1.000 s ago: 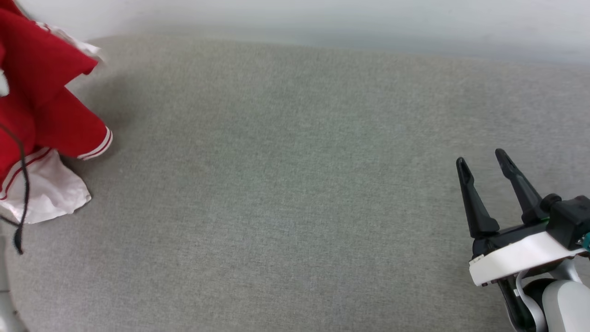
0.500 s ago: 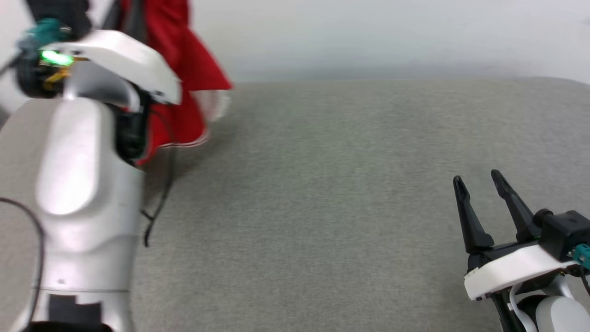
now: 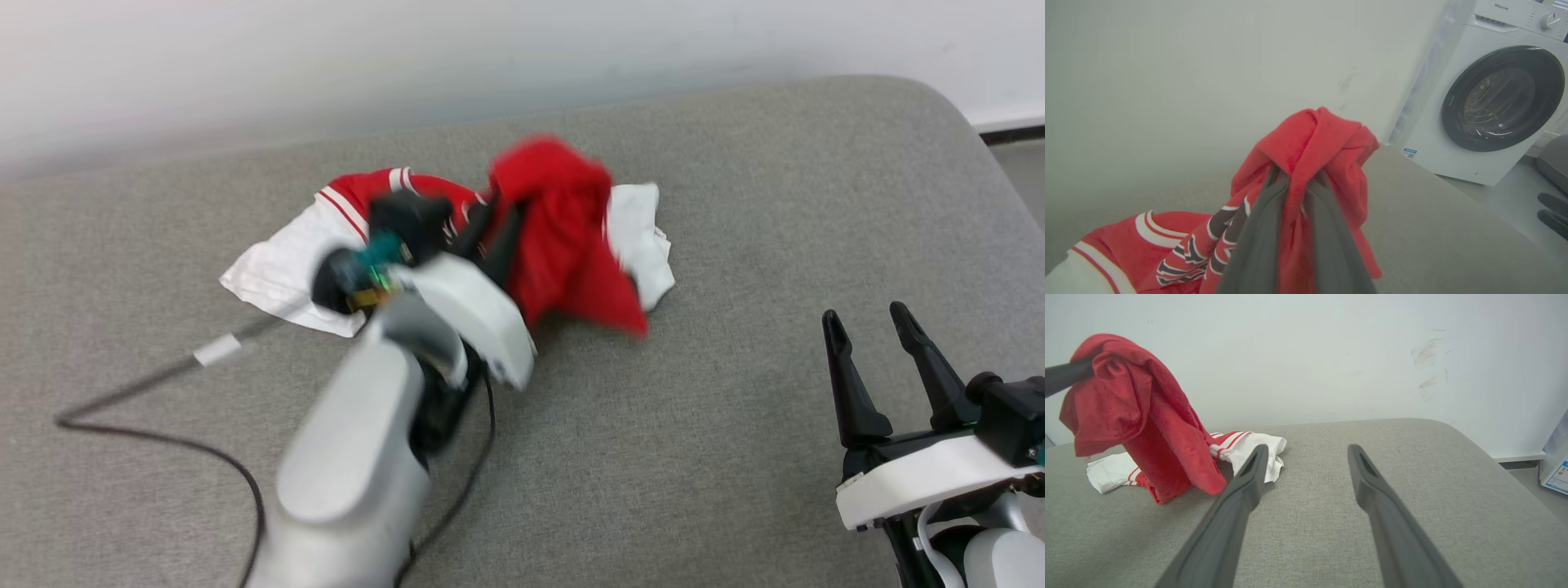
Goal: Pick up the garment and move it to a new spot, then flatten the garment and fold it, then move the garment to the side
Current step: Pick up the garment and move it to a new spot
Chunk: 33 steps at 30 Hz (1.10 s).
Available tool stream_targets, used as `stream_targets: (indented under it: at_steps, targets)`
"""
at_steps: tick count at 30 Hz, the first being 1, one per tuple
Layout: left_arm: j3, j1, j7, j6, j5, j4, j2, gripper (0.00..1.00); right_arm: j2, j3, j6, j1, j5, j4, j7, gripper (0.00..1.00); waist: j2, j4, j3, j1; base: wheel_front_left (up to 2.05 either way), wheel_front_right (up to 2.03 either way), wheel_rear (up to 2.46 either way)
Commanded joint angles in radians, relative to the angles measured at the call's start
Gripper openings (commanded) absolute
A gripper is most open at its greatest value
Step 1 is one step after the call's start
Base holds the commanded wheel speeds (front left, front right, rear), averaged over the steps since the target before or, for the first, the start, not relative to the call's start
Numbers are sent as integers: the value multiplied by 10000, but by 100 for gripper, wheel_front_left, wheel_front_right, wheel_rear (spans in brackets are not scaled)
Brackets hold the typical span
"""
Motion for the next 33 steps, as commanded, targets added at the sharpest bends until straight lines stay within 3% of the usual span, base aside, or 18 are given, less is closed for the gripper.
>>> stream_targets:
  at_steps: [1,5,10,11,12,13,14,22,33]
  targets:
    - [-525,683,-44,68,-280,-92,8,0,94,-32,-3,29,93,-9,-92,100,-1,-111,315,1,0,0,0]
    - [-1550,1600,109,341,-658,13,15,0,47,-81,-3,-139,184,73,-169,100,-1,55,638,1,0,0,0]
    - [-2166,2376,134,642,-682,388,3,0,-2,-177,-3,-256,171,205,-259,100,-1,343,752,1,0,0,0]
    - [-2281,2450,84,647,-652,441,1,34,-10,-201,-3,-274,170,232,-276,100,-1,409,735,1,0,0,0]
    - [-2381,2554,32,648,-635,474,-4,87,-20,-227,-3,-266,158,274,-271,100,-1,475,678,1,0,0,0]
    - [-2381,2554,32,648,-635,474,-4,87,-20,-227,-3,-266,158,274,-271,100,-1,475,678,1,0,0,0]
    - [-2450,2618,-69,658,-629,450,-3,100,-36,-233,-3,-259,144,299,-265,100,-1,530,629,1,0,0,0]
    - [-2415,2527,-1470,947,-332,-394,2,100,-38,-413,-3,85,-7,422,-87,100,-1,966,-194,1,0,0,0]
    - [-814,3555,-2309,2304,-668,-1400,669,100,64,-582,-3,684,-137,411,251,100,-1,1112,-1129,1,0,0,0]
